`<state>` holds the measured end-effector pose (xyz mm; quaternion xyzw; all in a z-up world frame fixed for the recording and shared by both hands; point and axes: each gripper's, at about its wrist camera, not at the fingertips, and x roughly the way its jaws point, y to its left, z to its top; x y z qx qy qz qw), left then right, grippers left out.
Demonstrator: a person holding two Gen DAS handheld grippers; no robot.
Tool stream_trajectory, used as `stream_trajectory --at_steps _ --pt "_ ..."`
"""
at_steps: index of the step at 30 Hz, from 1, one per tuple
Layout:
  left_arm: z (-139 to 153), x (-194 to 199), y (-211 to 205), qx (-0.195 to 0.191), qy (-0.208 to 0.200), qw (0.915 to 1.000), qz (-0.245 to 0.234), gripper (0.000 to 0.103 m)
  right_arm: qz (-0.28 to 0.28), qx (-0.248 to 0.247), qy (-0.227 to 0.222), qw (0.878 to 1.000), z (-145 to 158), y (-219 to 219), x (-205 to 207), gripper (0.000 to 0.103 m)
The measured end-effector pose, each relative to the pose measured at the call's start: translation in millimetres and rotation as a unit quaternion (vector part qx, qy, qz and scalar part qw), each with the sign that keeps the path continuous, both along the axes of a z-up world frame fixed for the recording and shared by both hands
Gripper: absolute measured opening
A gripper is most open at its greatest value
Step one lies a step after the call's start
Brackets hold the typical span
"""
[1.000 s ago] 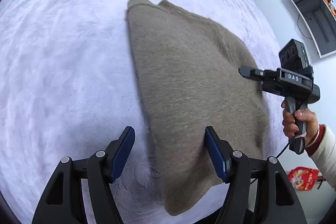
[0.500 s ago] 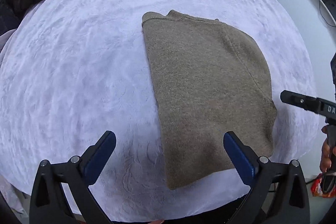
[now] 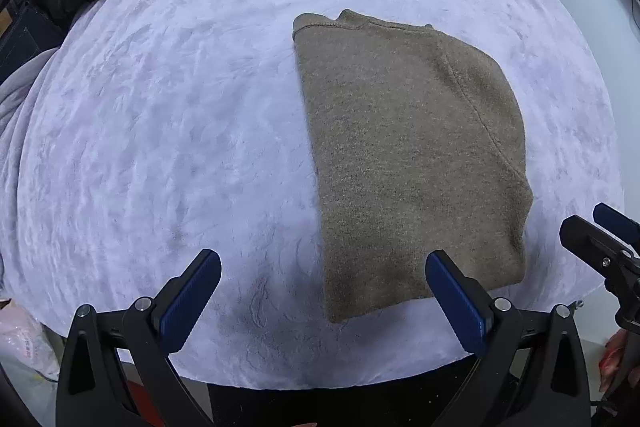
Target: Fold small clothes
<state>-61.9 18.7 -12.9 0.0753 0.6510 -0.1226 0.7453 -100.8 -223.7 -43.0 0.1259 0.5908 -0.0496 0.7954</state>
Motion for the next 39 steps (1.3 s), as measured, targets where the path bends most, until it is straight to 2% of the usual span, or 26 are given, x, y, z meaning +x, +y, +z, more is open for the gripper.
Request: stream_trajectory --at_steps 14,24,39 --pt "10 -5 7 0.024 0.0 0.9997 0.006 0.103 -0.028 -0.007 0.025 0.999 10 8 1 0.103" --pt "16 -3 13 0.022 -0.005 0.9997 0.013 0.103 -0.019 -0.015 0.041 0.999 9 19 3 0.103" --pt "22 -2 16 0.022 -0.009 0.9996 0.016 0.103 -0.035 -0.016 0.051 0.998 8 16 2 0.103"
